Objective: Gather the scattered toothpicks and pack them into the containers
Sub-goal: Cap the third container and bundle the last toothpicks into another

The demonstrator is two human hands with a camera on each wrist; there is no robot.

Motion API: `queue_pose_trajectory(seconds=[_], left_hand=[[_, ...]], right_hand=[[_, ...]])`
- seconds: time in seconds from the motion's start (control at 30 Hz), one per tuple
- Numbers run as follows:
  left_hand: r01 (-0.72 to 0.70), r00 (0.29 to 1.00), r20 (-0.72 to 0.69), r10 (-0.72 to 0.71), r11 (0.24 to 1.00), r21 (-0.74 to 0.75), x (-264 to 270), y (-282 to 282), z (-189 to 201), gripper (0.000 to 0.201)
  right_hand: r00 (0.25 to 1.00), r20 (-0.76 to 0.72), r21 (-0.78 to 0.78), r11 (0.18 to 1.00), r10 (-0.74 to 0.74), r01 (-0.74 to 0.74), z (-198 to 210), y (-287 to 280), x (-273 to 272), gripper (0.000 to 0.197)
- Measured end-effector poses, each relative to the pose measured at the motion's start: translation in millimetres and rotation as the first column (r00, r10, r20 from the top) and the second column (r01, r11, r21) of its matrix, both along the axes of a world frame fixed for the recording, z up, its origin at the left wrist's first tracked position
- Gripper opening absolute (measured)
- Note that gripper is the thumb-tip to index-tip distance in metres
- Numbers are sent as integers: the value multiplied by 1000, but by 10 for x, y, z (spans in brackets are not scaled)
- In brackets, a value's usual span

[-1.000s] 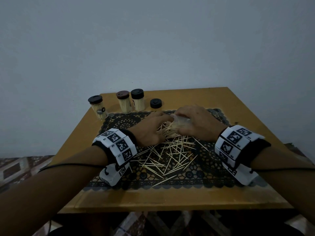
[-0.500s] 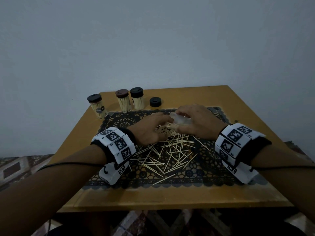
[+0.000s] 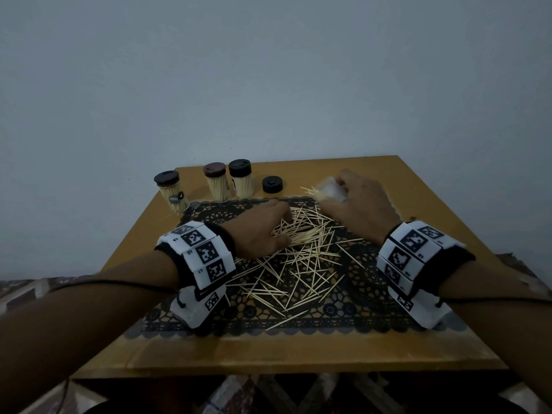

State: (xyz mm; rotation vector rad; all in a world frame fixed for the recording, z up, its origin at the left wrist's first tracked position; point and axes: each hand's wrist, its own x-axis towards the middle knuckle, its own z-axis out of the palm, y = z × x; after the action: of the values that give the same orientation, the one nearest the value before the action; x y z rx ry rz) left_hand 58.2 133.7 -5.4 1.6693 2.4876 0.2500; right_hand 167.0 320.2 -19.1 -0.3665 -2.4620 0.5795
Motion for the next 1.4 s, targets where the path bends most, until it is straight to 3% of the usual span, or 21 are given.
queue_pose_trajectory(seconds=[0.23,0.4,0.53,0.73,0.87,1.0,1.17,1.23,1.3,1.4], left_hand=[[-91,989,-133,64,974,-206,-297,293,174,47],[-91,995,-9,95,922,-377,-442,611,13,68],[-31,1000,-8,30,935,-354,-451,722,-9,58],[81,990,-83,-111,948,-307,-331,442,-18,34],[100,994,-23,-108,965,-243,-271,288,35,29],[65,995,-65,-78,980,-186,-181,491,104,34],[166,983,-26,-181,945,-282,80,1086,69,51],[179,976,-48,-214,905,-385,152,1230,18,54],[152,967,-105,-232,856,-494,150,1253,-28,54],[189,959,-90,-268,844,-502,139,1050,19,51]], right_hand=[[984,-157,-139,988,-88,66,72,-21,33,29],[973,-175,-163,979,-148,119,74,27,14,31],[968,-197,-175,977,-153,119,78,29,18,29],[960,-225,-184,975,-168,128,103,22,25,32],[957,-235,-187,974,-171,128,126,-5,46,32],[959,-228,-176,976,-167,128,157,11,71,31],[961,-203,-117,980,-185,164,241,196,155,33],[960,-207,-103,980,-189,171,278,290,207,33],[958,-210,-101,979,-195,177,313,360,259,30],[961,-199,-95,980,-191,175,346,427,334,28]])
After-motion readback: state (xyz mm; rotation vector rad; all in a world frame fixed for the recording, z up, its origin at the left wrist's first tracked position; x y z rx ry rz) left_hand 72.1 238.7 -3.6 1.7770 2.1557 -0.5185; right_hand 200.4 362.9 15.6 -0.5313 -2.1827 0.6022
